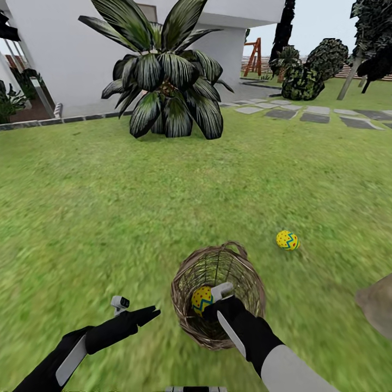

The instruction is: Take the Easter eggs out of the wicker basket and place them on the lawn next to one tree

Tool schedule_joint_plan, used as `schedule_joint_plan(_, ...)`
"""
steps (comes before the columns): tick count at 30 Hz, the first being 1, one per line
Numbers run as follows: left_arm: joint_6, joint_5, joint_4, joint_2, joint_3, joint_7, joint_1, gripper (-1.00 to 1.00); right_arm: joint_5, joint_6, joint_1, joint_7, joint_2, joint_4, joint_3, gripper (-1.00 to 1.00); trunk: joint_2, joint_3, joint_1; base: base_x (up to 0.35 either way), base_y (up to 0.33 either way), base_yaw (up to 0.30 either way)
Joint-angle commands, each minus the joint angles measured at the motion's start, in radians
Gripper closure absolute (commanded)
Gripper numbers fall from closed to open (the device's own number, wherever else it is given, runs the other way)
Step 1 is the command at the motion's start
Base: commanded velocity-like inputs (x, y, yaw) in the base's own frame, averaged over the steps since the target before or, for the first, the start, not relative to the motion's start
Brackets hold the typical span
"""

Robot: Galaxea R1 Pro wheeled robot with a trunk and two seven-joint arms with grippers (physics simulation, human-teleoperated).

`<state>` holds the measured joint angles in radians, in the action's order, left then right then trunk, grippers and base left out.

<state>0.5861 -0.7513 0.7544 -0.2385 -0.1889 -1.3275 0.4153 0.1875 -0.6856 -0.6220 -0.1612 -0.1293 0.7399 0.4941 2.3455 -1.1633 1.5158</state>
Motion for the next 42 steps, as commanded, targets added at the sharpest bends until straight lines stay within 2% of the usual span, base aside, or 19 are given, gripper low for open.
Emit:
schedule_joint_plan(1, 0.011, -0.009, 0.0, -0.002, -0.005, -0.005, 0.001, -1.0, 0.01, -0.004, -0.001, -0.009, 0.0, 0.001, 0.005, -1.0, 0.008, -0.006, 0.004, 0.0, 0.0, 0.0)
schedule_joint_plan(7, 0.011, -0.009, 0.001, -0.004, -0.004, -0.02, 0.0, -1.0, 0.01, -0.006, -0.001, -0.007, -0.001, 0.0, 0.005, -1.0, 0.05, -0.034, 0.027, 0.0, 0.0, 0.0)
schedule_joint_plan(9, 0.011, -0.008, 0.001, -0.004, -0.004, -0.021, 0.0, -1.0, 0.01, -0.006, -0.001, -0.006, -0.001, 0.0, 0.004, -1.0, 0.05, -0.037, 0.027, 0.0, 0.0, 0.0)
schedule_joint_plan(19, 0.011, -0.001, 0.0, 0.001, -0.005, -0.018, 0.0, -1.0, 0.01, -0.005, -0.001, -0.006, -0.012, 0.004, 0.004, -1.0, 0.05, -0.04, 0.027, 0.12, 0.0, 0.0)
schedule_joint_plan(27, 0.011, 0.001, 0.0, 0.004, -0.006, -0.018, 0.0, -1.0, 0.011, -0.003, -0.001, -0.006, -0.013, 0.003, 0.005, -1.0, 0.05, -0.04, 0.027, 0.081, 0.0, 0.0)
schedule_joint_plan(36, 0.011, 0.001, 0.0, 0.005, -0.007, -0.018, 0.0, -1.0, 0.01, 0.006, -0.001, -0.001, -0.009, -0.004, 0.005, -1.0, 0.05, -0.053, 0.027, 0.001, 0.0, 0.003)
schedule_joint_plan(42, 0.011, 0.001, 0.0, 0.006, -0.007, -0.018, 0.0, -1.0, 0.009, 0.059, -0.002, 0.014, -0.007, -0.004, 0.003, -1.0, 0.05, -0.061, 0.027, 0.0, 0.0, 0.05)
